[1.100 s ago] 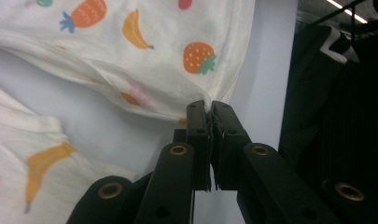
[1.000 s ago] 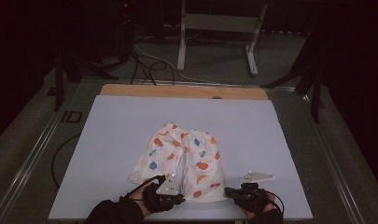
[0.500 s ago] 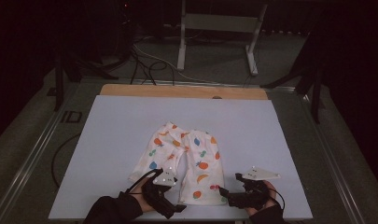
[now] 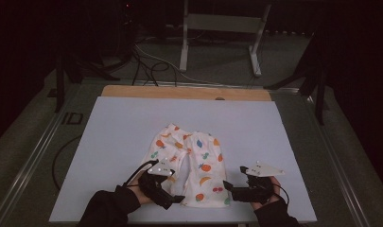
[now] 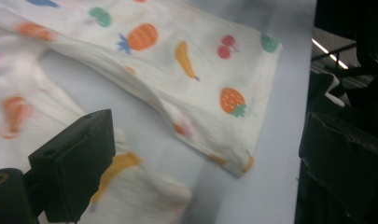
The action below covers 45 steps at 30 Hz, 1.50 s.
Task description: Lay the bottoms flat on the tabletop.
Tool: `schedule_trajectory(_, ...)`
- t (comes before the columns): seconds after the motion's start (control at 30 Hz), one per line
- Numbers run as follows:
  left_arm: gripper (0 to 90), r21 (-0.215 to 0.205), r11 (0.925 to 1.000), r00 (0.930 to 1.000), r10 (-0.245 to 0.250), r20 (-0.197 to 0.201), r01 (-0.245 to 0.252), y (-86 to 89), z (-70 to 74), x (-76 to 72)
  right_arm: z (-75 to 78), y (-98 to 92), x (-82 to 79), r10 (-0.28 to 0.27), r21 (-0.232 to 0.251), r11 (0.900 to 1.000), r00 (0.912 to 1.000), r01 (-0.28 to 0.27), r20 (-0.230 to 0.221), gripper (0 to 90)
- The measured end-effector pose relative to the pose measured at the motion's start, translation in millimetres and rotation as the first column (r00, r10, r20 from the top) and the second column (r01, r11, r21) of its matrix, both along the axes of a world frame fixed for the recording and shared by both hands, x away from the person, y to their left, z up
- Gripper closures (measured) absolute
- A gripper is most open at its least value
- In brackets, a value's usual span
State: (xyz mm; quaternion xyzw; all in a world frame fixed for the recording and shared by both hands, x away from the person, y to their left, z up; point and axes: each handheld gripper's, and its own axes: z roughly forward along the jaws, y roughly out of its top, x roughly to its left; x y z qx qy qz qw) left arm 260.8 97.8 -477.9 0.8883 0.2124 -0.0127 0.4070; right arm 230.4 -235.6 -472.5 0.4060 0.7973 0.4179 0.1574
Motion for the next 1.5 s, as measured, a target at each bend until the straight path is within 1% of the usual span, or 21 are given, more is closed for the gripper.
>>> schedule_trajectory(0.07, 4.5, 0.000, 1.0000, 1.0000, 0.007, 0.000, -0.007, 1.4, 1.3, 2.0, 0.9, 0.5, 2.1, 0.000, -0.005, 1.000, 1.0000, 0.000, 0.004, 16.6)
schedule_trajectory(0.1, 4.5, 0.001, 0.9999, 0.9999, 0.010, 0.008, -0.010, 4.1, 4.0, 5.8, 3.1, 3.0, 7.3, 0.009, -0.013, 1.000, 0.9999, -0.009, 0.014, 16.7)
schedule_trajectory(0.33, 4.4, 0.008, 0.9992, 0.9988, 0.038, 0.031, -0.038, 11.9, 11.4, 19.2, 12.5, 15.9, 23.9, 0.028, -0.037, 0.999, 0.9978, -0.025, 0.061, 18.2)
schedule_trajectory(0.4, 4.3, -0.004, 0.9991, 0.9985, 0.043, 0.032, -0.043, 14.3, 15.2, 23.4, 16.2, 20.2, 29.2, 0.038, -0.043, 0.998, 0.9973, -0.036, 0.063, 18.2)
schedule_trajectory(0.5, 4.1, -0.003, 0.9984, 0.9975, 0.057, 0.042, -0.057, 18.3, 19.2, 31.3, 21.4, 25.9, 37.3, 0.047, -0.062, 0.997, 0.9953, -0.042, 0.084, 18.1)
schedule_trajectory(0.57, 4.1, -0.002, 0.9981, 0.9972, 0.061, 0.043, -0.061, 19.6, 20.2, 34.2, 22.8, 27.0, 40.3, 0.046, -0.059, 0.997, 0.9952, -0.040, 0.087, 18.1)
schedule_trajectory(0.6, 4.1, -0.003, 0.9967, 0.9952, 0.082, 0.053, -0.082, 21.9, 22.0, 40.3, 24.9, 29.0, 48.4, 0.041, -0.059, 0.998, 0.9954, -0.036, 0.087, 18.1)
schedule_trajectory(0.77, 4.2, -0.009, 0.9908, 0.9890, 0.135, 0.060, -0.135, 27.5, 27.5, 58.5, 25.5, 29.1, 65.6, 0.022, -0.027, 0.999, 0.9964, -0.020, 0.082, 17.8)
schedule_trajectory(0.8, 4.5, -0.002, 0.9896, 0.9876, 0.144, 0.063, -0.144, 28.1, 28.7, 62.6, 25.3, 29.1, 69.0, 0.021, -0.021, 1.000, 0.9969, -0.020, 0.076, 17.4)
schedule_trajectory(0.83, 4.6, -0.002, 0.9896, 0.9876, 0.144, 0.063, -0.144, 28.1, 28.7, 62.6, 25.0, 28.8, 72.6, 0.017, -0.020, 1.000, 0.9968, -0.016, 0.077, 17.3)
schedule_trajectory(0.87, 4.6, 0.000, 0.9871, 0.9849, 0.159, 0.067, -0.160, 28.6, 31.0, 70.5, 24.9, 28.5, 76.2, 0.015, -0.021, 1.000, 0.9970, -0.014, 0.076, 16.7)
schedule_trajectory(1.0, 4.6, 0.013, 0.9825, 0.9795, 0.184, 0.082, -0.186, 28.9, 34.4, 86.7, 22.5, 29.0, 90.3, 0.014, 0.001, 1.000, 0.9985, -0.014, 0.053, 15.1)
schedule_trajectory(1.03, 4.7, 0.017, 0.9803, 0.9770, 0.195, 0.088, -0.197, 28.9, 34.7, 90.8, 21.8, 29.7, 93.3, 0.005, -0.003, 1.000, 0.9988, -0.005, 0.048, 15.5)
schedule_trajectory(1.2, 5.0, 0.022, 0.9722, 0.9692, 0.230, 0.087, -0.233, 28.2, 31.5, 110.8, 19.3, 33.2, 110.5, 0.000, 0.009, 1.000, 0.9999, 0.000, 0.014, 16.2)
schedule_trajectory(1.23, 5.0, 0.017, 0.9712, 0.9688, 0.236, 0.077, -0.238, 27.9, 30.1, 114.4, 18.6, 34.8, 114.5, 0.003, 0.020, 1.000, 1.0000, -0.003, 0.005, 16.3)
schedule_trajectory(1.27, 5.0, 0.024, 0.9701, 0.9679, 0.239, 0.076, -0.242, 27.4, 28.9, 118.2, 18.0, 35.9, 118.6, 0.013, 0.029, 1.000, 0.9999, -0.012, -0.011, 16.2)
schedule_trajectory(1.3, 5.0, 0.027, 0.9674, 0.9649, 0.249, 0.084, -0.252, 26.4, 27.5, 121.3, 17.3, 36.6, 122.6, 0.026, 0.040, 0.999, 0.9994, -0.025, -0.025, 16.2)
schedule_trajectory(1.37, 5.4, 0.024, 0.9667, 0.9643, 0.252, 0.081, -0.255, 25.7, 26.0, 124.9, 14.9, 39.2, 130.4, 0.018, 0.053, 0.998, 0.9986, -0.016, -0.049, 16.5)
schedule_trajectory(1.4, 5.4, 0.032, 0.9623, 0.9604, 0.267, 0.079, -0.270, 24.2, 22.9, 132.6, 13.8, 39.7, 133.8, 0.008, 0.071, 0.997, 0.9980, -0.003, -0.063, 17.1)
schedule_trajectory(1.47, 5.4, 0.037, 0.9611, 0.9600, 0.271, 0.072, -0.274, 23.5, 20.6, 136.8, 12.6, 40.5, 137.1, -0.002, 0.071, 0.997, 0.9973, 0.007, -0.073, 19.1)
schedule_trajectory(1.5, 5.4, 0.052, 0.9546, 0.9546, 0.290, 0.070, -0.293, 22.4, 15.8, 145.2, 9.7, 41.8, 144.1, -0.009, 0.076, 0.997, 0.9952, 0.016, -0.097, 22.1)
